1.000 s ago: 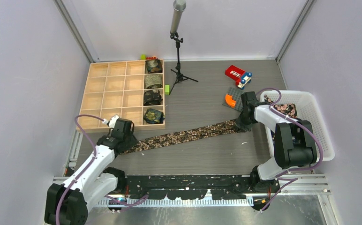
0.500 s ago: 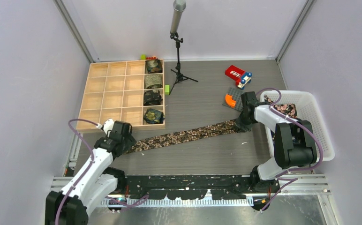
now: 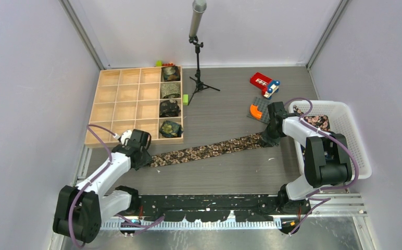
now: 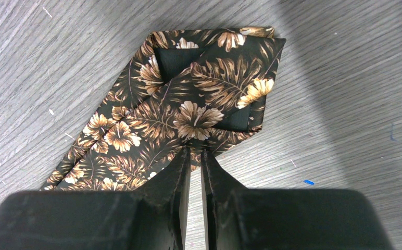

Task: Roll the ties
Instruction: Flatten out the tie at the center of the board.

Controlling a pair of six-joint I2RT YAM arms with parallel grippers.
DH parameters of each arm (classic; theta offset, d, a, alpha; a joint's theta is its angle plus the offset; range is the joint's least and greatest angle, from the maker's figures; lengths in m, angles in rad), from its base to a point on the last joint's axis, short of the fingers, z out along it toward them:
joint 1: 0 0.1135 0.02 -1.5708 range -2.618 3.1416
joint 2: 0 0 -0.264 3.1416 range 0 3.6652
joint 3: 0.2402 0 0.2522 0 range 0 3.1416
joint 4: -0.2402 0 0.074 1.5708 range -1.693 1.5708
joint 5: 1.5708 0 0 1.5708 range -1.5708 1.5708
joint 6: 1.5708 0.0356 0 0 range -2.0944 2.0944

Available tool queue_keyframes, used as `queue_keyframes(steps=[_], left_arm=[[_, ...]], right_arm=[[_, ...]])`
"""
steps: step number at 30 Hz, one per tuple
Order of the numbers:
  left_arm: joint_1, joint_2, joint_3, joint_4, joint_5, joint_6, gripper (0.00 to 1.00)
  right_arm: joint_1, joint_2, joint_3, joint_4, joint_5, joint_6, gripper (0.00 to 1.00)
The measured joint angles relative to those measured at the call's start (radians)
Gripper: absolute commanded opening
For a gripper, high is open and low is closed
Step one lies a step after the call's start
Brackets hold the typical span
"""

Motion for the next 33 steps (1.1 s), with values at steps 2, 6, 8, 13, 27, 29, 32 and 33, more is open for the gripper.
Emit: queue_keyframes(steps=[2, 6, 8, 13, 27, 29, 32, 33], left_arm=[[0.0, 0.0, 0.001, 0.0, 0.0, 0.0, 0.44], [0.0, -0.008, 0.009, -0.014, 0.002, 0.0, 0.49], [0.0, -0.021, 0.015, -0.03, -0.001, 0.001, 0.49], [0.0, -0.042, 0.029, -0.043, -0.014, 0.002, 0.45], [0.0, 0.032, 0.041, -0.024, -0.032, 0.025, 0.08], [0.0, 0.032, 0.05, -0.024, -0.043, 0.031, 0.05], [0.0, 0.029, 0.058, -0.024, -0.058, 0.034, 0.03], [0.0, 0.024, 0.059, -0.026, -0.062, 0.034, 0.03]], right_arm=[[0.0, 0.0, 0.0, 0.0, 0.0, 0.0, 0.19], [0.0, 0.0, 0.0, 0.0, 0.0, 0.0, 0.19], [0.0, 0.0, 0.0, 0.0, 0.0, 0.0, 0.19], [0.0, 0.0, 0.0, 0.0, -0.001, -0.001, 0.19], [0.0, 0.0, 0.0, 0.0, -0.001, -0.002, 0.18], [0.0, 0.0, 0.0, 0.0, -0.001, -0.002, 0.18], [0.0, 0.0, 0.0, 0.0, -0.002, -0.002, 0.18], [0.0, 0.0, 0.0, 0.0, -0.001, -0.002, 0.18]])
